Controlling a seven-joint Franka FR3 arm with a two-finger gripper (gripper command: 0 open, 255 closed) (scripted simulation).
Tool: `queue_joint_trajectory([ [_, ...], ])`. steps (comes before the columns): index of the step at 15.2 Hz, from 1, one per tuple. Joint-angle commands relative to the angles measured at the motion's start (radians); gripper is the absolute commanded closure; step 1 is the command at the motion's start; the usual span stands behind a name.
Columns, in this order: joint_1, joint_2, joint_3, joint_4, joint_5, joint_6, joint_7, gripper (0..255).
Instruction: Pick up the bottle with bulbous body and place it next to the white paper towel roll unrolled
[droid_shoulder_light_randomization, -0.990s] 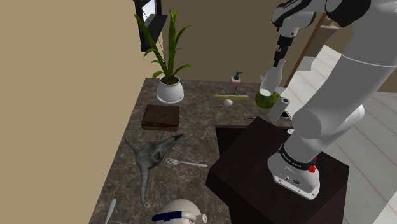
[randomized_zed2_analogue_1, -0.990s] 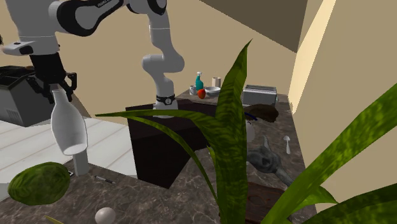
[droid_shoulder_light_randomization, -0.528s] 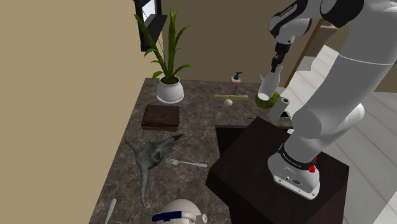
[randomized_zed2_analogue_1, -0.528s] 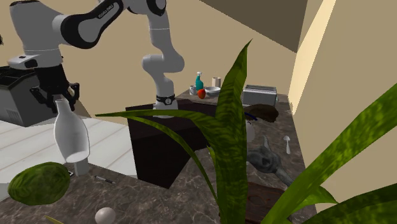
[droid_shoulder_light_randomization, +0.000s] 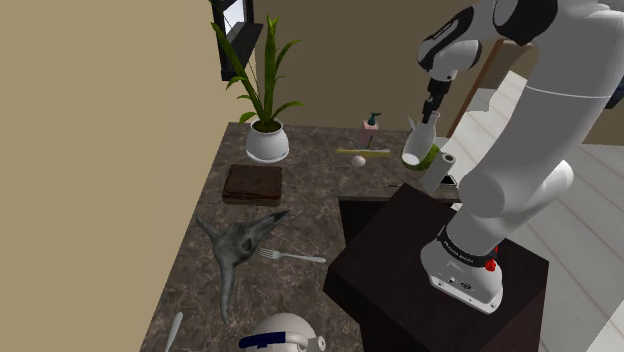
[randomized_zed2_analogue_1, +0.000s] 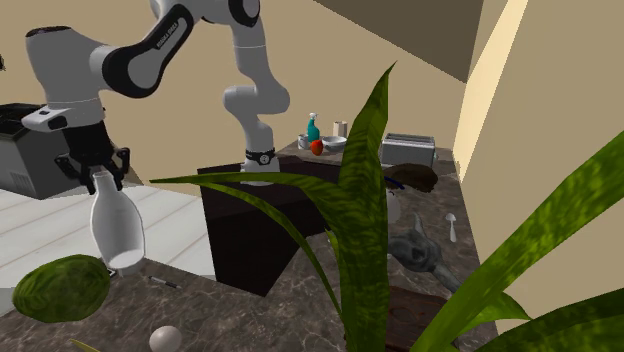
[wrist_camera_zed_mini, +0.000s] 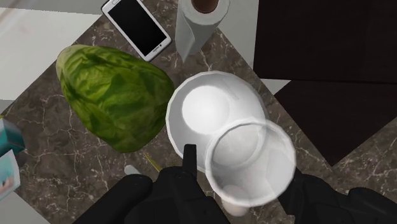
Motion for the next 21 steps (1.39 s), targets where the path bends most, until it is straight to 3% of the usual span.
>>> queue_joint_trajectory([
  [1,-0.003,0.016,0.003,-0.007,0.01,0.023,-0.005,255],
  [21,-0.047,0.207,0.058,-0.055,0.126,0.243,-0.072,255],
])
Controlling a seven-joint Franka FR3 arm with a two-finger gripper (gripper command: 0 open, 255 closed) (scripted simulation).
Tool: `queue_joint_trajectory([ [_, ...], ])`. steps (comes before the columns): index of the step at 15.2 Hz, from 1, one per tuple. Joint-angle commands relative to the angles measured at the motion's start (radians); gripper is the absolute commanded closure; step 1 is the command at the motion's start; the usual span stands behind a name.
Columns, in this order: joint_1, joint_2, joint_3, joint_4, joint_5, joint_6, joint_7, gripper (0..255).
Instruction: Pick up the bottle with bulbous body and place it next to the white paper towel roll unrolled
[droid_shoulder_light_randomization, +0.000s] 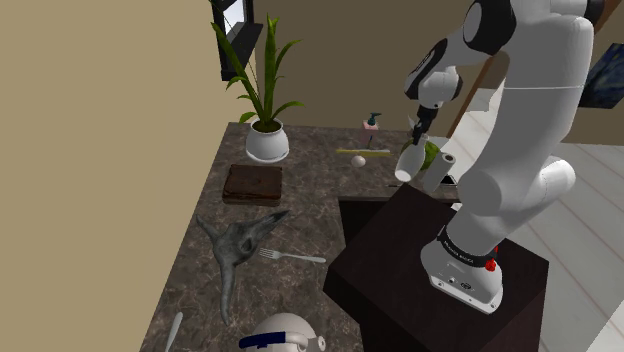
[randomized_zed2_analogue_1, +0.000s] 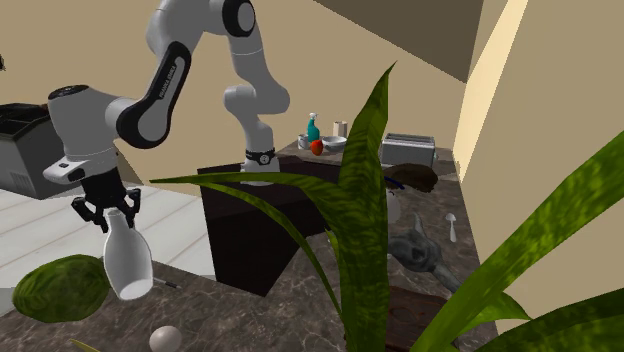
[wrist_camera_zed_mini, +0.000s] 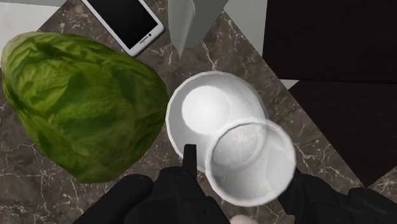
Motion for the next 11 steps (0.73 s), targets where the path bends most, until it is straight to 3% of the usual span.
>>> queue_joint_trajectory([
  [1,-0.003,0.009,0.003,0.001,0.005,0.008,-0.004,255],
  [7,-0.003,0.009,0.003,0.001,0.005,0.008,-0.004,255],
  [8,-0.003,0.009,0.003,0.002,0.005,0.008,-0.004,0],
  [11,-0.004,0.009,0.003,0.002,0.005,0.008,-0.004,0],
])
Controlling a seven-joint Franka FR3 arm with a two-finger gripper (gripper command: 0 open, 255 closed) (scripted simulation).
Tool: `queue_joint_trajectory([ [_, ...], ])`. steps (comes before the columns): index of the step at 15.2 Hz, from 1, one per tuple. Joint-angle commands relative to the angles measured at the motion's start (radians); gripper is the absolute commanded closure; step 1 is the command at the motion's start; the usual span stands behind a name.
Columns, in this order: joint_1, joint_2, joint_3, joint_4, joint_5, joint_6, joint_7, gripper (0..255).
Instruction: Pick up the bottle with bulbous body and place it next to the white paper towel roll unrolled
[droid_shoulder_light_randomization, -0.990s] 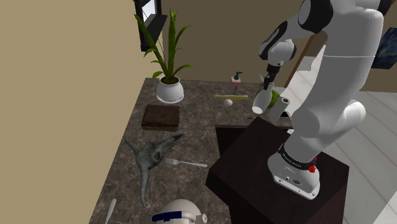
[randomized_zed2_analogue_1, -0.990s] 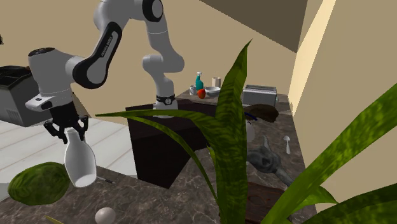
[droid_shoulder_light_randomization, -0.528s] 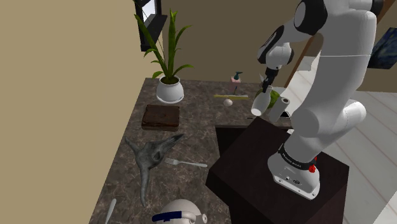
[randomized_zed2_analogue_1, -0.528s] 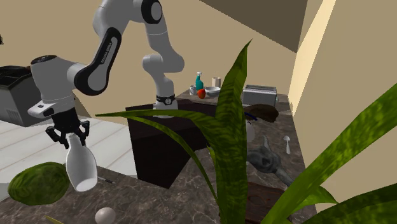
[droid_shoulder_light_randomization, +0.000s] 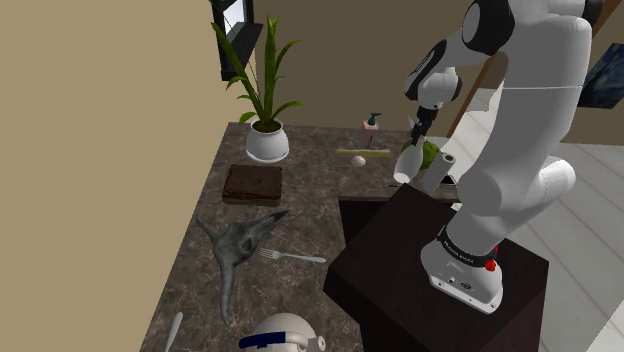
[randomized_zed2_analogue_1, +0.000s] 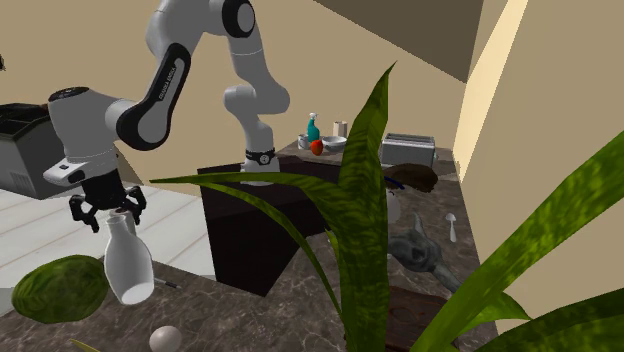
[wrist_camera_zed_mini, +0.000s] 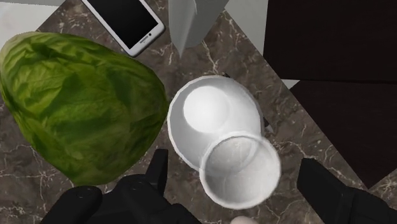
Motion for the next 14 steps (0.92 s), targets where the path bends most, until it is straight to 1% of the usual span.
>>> queue_joint_trajectory([
  [1,0.0,0.0,0.0,0.0,0.0,0.0,0.0,0],
  [2,0.0,0.0,0.0,0.0,0.0,0.0,0.0,0],
  [6,0.03,-0.091,-0.032,0.023,-0.056,-0.107,0.038,0],
  [14,0.029,-0.091,-0.031,0.023,-0.057,-0.107,0.038,0],
])
